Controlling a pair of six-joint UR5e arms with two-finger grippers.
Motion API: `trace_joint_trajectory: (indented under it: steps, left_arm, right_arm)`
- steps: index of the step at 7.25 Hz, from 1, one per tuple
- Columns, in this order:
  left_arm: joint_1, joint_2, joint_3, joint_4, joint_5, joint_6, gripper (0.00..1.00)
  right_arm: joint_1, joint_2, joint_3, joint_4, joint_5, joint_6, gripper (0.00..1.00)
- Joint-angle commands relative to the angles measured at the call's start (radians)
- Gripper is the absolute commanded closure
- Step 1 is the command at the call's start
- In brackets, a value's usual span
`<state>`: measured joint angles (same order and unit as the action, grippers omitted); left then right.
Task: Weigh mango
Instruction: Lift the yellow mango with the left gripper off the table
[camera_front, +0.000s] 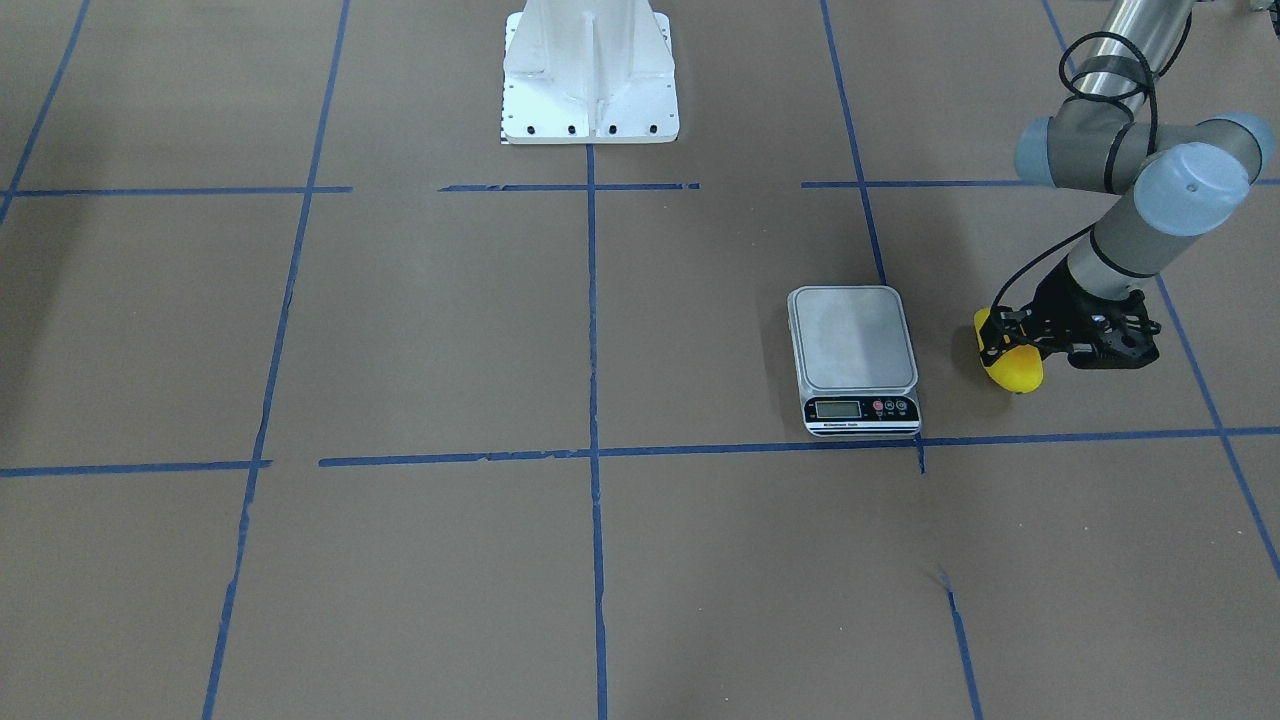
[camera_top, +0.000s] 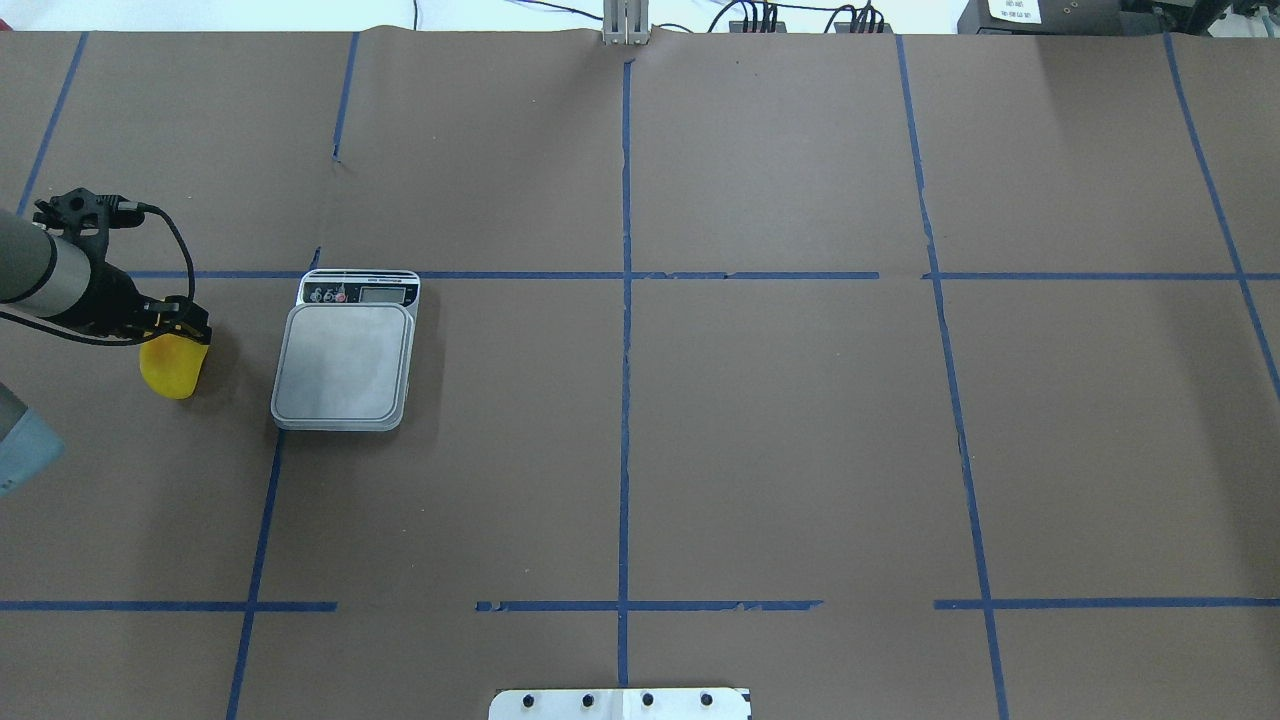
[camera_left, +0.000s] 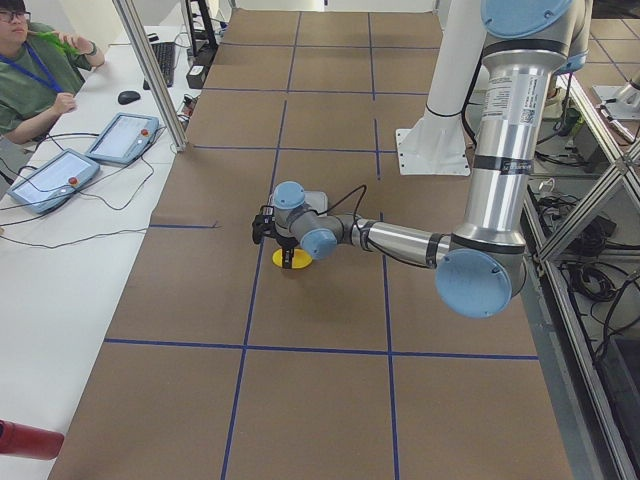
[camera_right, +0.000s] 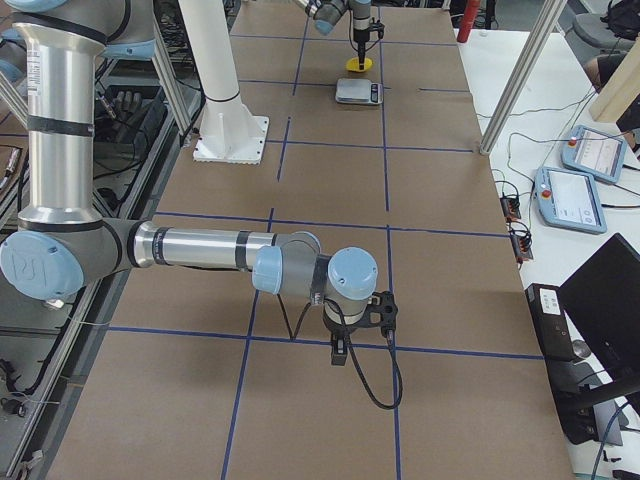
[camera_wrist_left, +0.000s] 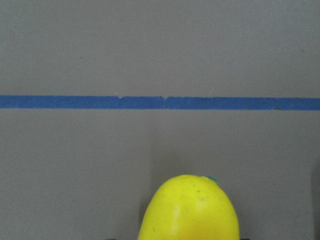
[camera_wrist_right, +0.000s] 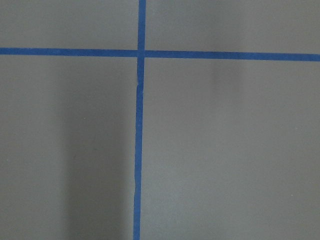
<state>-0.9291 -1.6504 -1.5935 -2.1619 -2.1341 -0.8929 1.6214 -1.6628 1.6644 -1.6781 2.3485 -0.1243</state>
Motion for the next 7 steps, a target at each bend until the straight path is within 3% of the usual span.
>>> trace_joint_trajectory:
  steps: [1, 3, 5, 7]
  left_arm:
    - [-0.014, 0.101, -0.159, 0.034, -0.032, 0.008, 1.0]
    - [-0.088, 0.083, -0.251, 0.202, -0.087, 0.049, 1.0]
    - [-0.088, -0.085, -0.283, 0.423, -0.084, 0.029, 1.0]
    - [-0.054, -0.21, -0.229, 0.438, -0.081, -0.128, 1.0]
  right_arm:
    - [0.0, 0.0, 0.0, 0.001, 0.0, 0.002, 0.0]
    - [0.0, 0.0, 0.0, 0.0, 0.0, 0.0, 0.0]
    - [0.0, 0.0, 0.0, 0.0, 0.0, 0.0, 0.0]
    - [0.0, 0.0, 0.0, 0.001, 0.0, 0.0, 0.0]
